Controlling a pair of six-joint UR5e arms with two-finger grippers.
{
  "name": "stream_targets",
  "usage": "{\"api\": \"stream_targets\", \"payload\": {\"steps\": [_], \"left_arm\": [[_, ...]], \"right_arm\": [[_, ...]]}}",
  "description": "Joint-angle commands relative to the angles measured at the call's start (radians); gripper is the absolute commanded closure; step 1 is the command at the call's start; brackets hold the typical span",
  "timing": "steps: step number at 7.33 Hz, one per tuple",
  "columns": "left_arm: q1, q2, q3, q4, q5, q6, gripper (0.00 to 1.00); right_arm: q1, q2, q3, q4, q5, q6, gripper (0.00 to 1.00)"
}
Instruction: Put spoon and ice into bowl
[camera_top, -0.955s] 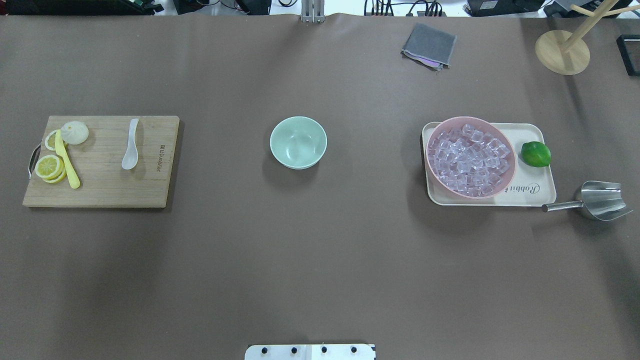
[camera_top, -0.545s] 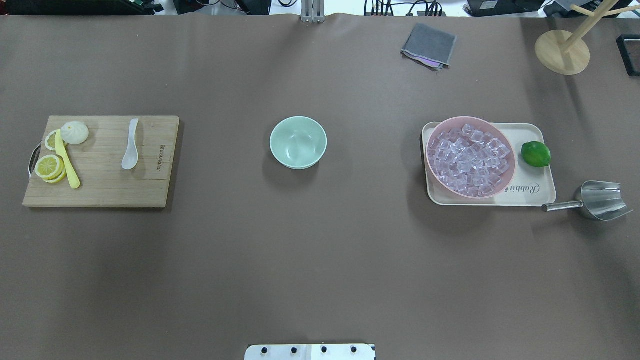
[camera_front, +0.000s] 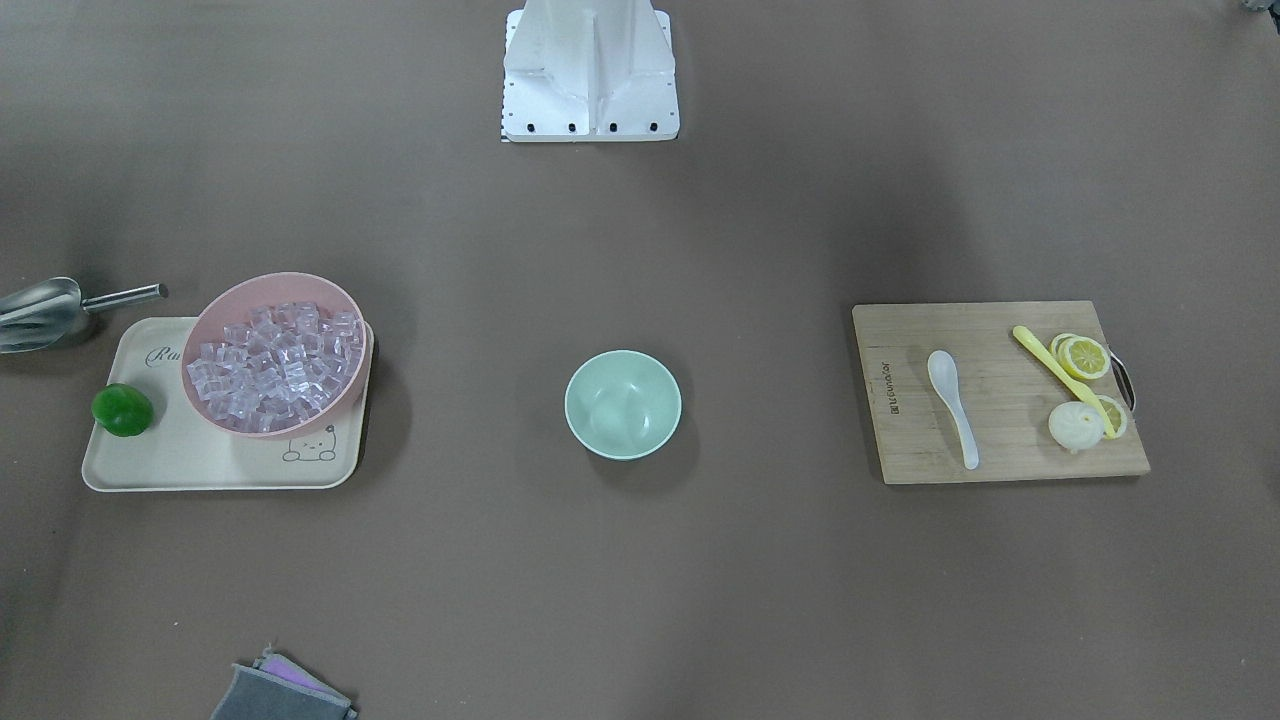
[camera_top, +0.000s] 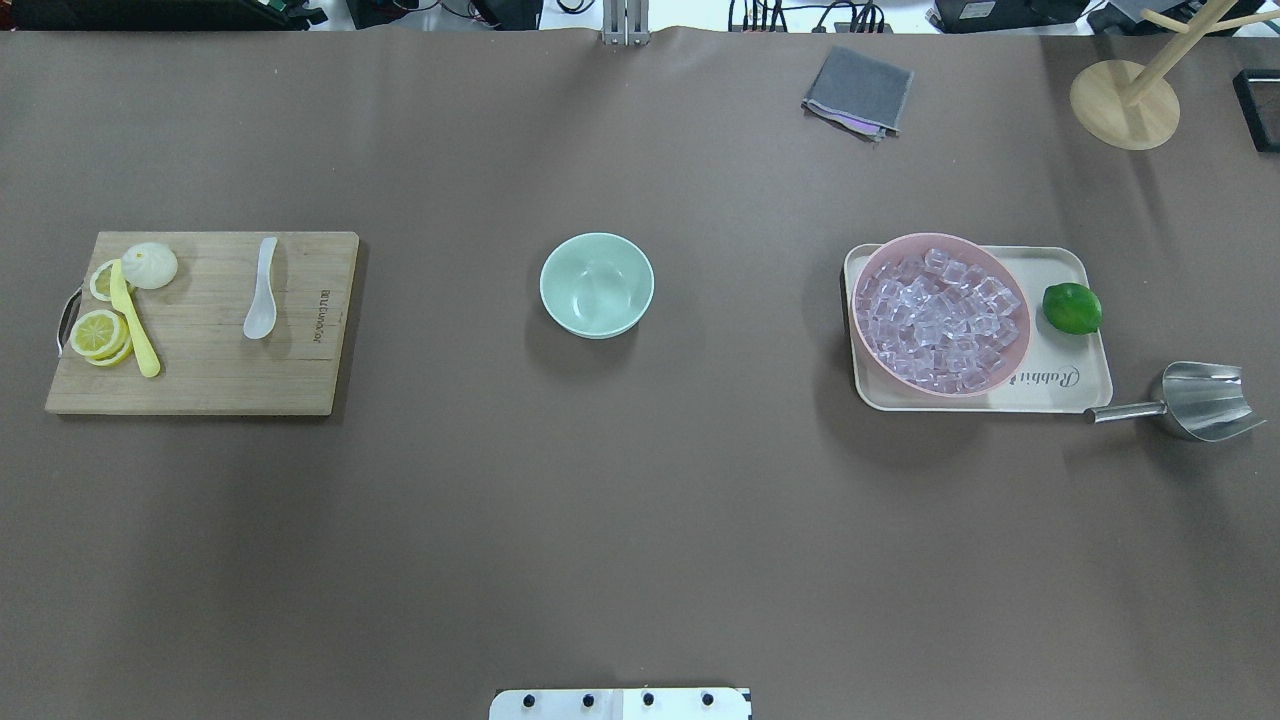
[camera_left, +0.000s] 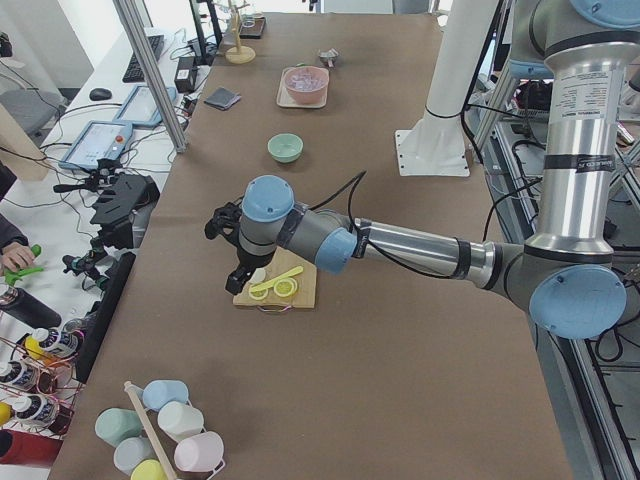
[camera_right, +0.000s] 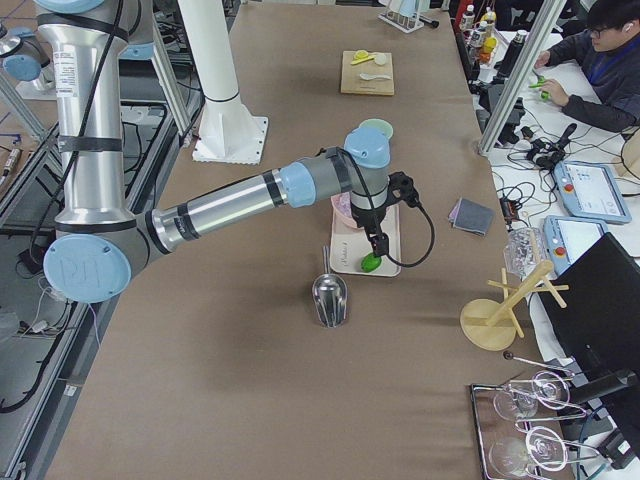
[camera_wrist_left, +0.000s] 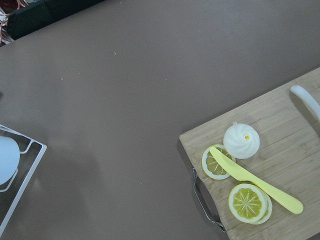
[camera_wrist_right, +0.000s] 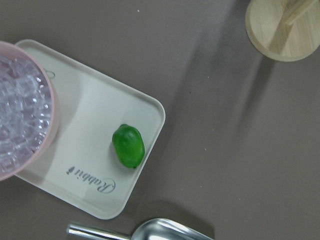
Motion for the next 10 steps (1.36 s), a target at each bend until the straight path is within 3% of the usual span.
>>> {"api": "stream_targets", "payload": {"steps": [1, 3, 5, 6, 8, 10], "left_arm": [[0.117, -0.029, -0.001, -0.062, -0.08, -0.252, 0.01], [0.213, -0.1, 0.017, -0.137, -0.035, -0.546, 0.01], [0.346, -0.146, 0.037, -0.14, 0.146, -0.715, 0.01], [0.395, -0.186, 0.063, -0.14, 0.201, -0.782, 0.01], [0.524, -0.246, 0.109, -0.142, 0.361, -0.914, 0.01], [0.573, -0.296, 0.178, -0.143, 0.424, -1.019, 0.02]], "right_arm": [[-0.096, 0.108, 0.021, 0.0, -0.03, 0.271, 0.0], [-0.267, 0.202, 0.041, -0.002, -0.189, 0.614, 0.0], [-0.467, 0.248, 0.026, -0.002, -0.403, 0.862, 0.0], [-0.503, 0.251, 0.015, -0.002, -0.456, 0.895, 0.0], [-0.508, 0.25, 0.008, -0.002, -0.458, 0.923, 0.02], [-0.523, 0.25, 0.008, -0.002, -0.486, 0.984, 0.02]]}}
